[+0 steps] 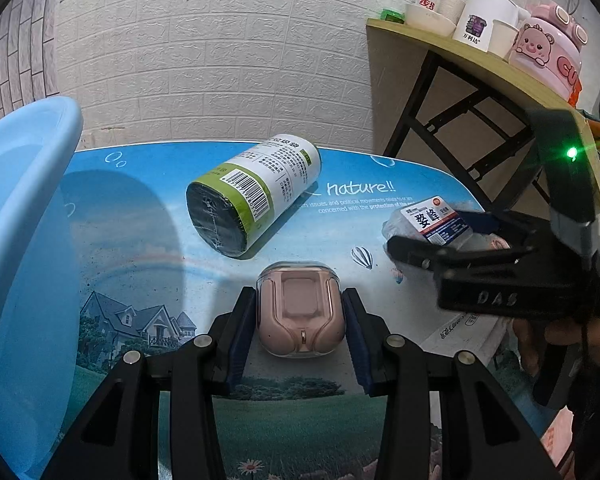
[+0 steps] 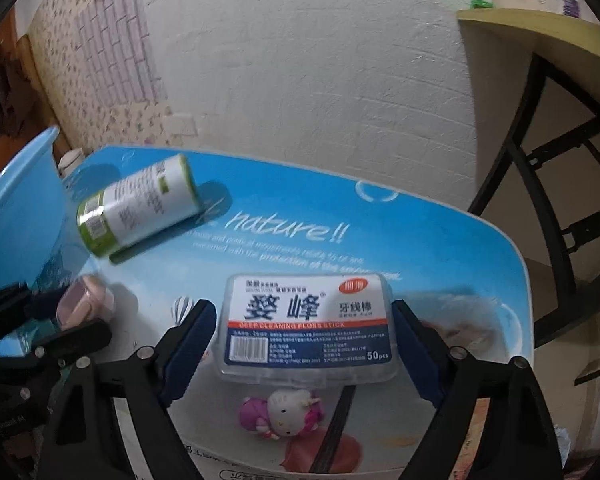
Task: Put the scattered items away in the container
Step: 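Grasp the pink earbud case with the left gripper while the right gripper grasps the floss box, then lift and carry the earbud case and floss box over the blue basin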
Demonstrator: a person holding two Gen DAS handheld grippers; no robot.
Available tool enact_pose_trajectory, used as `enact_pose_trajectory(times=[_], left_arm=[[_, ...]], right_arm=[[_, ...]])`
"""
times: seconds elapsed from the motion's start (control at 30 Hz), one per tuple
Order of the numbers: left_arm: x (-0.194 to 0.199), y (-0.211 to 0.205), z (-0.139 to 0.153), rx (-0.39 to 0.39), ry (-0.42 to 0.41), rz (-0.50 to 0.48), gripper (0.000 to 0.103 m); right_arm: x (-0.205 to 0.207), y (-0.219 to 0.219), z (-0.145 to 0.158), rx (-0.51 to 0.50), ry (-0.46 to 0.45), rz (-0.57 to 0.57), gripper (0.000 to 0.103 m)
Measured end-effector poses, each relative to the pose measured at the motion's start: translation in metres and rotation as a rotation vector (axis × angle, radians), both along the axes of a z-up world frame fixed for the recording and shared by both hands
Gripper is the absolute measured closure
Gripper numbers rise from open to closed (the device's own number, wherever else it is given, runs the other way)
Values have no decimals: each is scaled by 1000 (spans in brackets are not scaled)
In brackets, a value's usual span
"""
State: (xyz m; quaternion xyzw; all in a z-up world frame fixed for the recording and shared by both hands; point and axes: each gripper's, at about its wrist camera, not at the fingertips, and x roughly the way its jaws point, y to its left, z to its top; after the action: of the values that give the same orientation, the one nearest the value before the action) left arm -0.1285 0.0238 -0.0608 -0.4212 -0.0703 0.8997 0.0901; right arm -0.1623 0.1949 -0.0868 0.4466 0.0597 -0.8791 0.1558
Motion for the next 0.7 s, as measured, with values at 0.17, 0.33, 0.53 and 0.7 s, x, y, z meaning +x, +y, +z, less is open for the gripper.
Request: enact_pose_trajectory(times=[0.17, 0.33, 0.53, 0.7], left_arm=[[0, 0, 0, 0, 0, 0, 62], [0, 0, 1, -2, 0, -2, 62], [0, 0, 1, -4, 0, -4, 62], [-1, 3, 1, -19, 0, -5, 62]], right_arm=[[-2, 0, -2, 2, -7, 2, 18], [-5, -5, -3, 12, -8, 9, 21], [-2, -4, -1, 7, 13, -5, 21], [5, -3, 10, -28, 37, -5, 21]])
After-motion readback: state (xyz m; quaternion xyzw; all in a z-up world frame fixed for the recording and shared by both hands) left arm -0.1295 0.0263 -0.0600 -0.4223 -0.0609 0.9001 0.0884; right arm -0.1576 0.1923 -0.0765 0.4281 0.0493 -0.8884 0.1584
